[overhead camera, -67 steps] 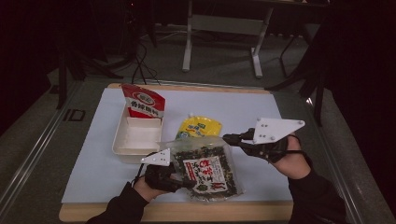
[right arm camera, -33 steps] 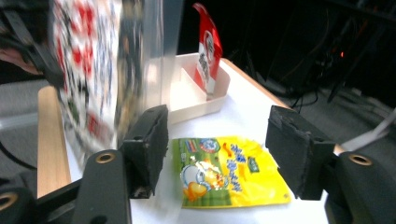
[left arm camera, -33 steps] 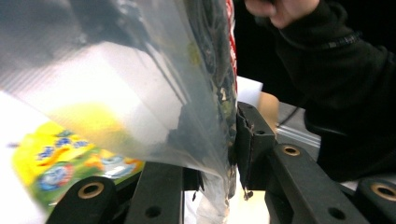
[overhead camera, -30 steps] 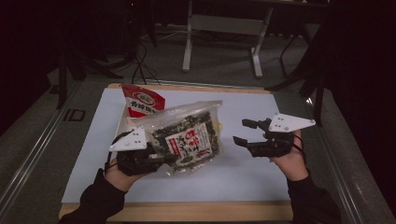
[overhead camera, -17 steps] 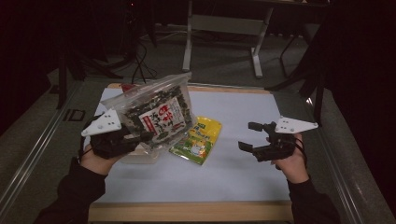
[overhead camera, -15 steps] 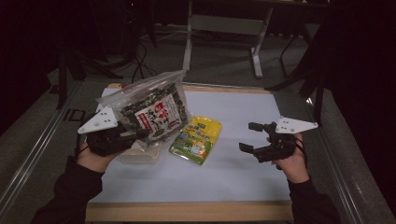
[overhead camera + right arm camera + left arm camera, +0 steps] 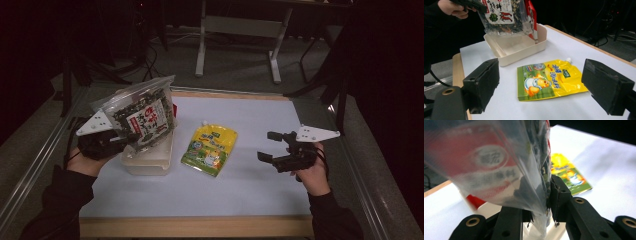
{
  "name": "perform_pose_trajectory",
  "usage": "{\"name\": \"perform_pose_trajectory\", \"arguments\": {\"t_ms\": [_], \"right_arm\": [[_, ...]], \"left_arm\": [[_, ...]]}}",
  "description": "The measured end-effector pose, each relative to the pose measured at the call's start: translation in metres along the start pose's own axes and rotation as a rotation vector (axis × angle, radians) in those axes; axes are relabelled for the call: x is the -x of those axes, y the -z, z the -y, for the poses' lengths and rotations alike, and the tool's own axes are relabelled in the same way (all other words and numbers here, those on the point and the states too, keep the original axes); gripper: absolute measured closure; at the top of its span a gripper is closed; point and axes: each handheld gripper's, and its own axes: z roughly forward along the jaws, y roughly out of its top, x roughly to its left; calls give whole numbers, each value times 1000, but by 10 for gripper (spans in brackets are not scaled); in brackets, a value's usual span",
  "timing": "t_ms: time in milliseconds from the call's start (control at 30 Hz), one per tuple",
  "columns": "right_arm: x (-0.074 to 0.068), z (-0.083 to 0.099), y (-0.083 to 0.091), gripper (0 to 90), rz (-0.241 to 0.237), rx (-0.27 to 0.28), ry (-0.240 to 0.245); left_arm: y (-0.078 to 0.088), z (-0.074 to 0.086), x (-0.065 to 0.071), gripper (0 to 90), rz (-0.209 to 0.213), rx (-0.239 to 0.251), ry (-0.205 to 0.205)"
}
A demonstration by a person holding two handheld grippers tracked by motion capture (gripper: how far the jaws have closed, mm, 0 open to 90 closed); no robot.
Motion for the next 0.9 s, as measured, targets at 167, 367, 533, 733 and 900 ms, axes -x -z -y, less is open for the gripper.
{"name": "perform_pose_trajectory", "arguments": {"t_ms": [167,367,533,733,900], "right_arm": [[1,1,-1,147,2,-7,0],[1,1,-2,147,-3,-11,2],[1,2,-2,148,-1,-16,-1],[1,3,-3,148,1,-28,2],[1,5,-5,148,-3,-35,3]], "left_arm": [[-5,8,-9,754,-15,-42,11],[-13,13,-14,754,-12,-77,10],[-23,12,-18,754,-8,-106,7],[-33,17,-21,754,-4,-122,8],[-35,24,-26,754,4,-98,30]]}}
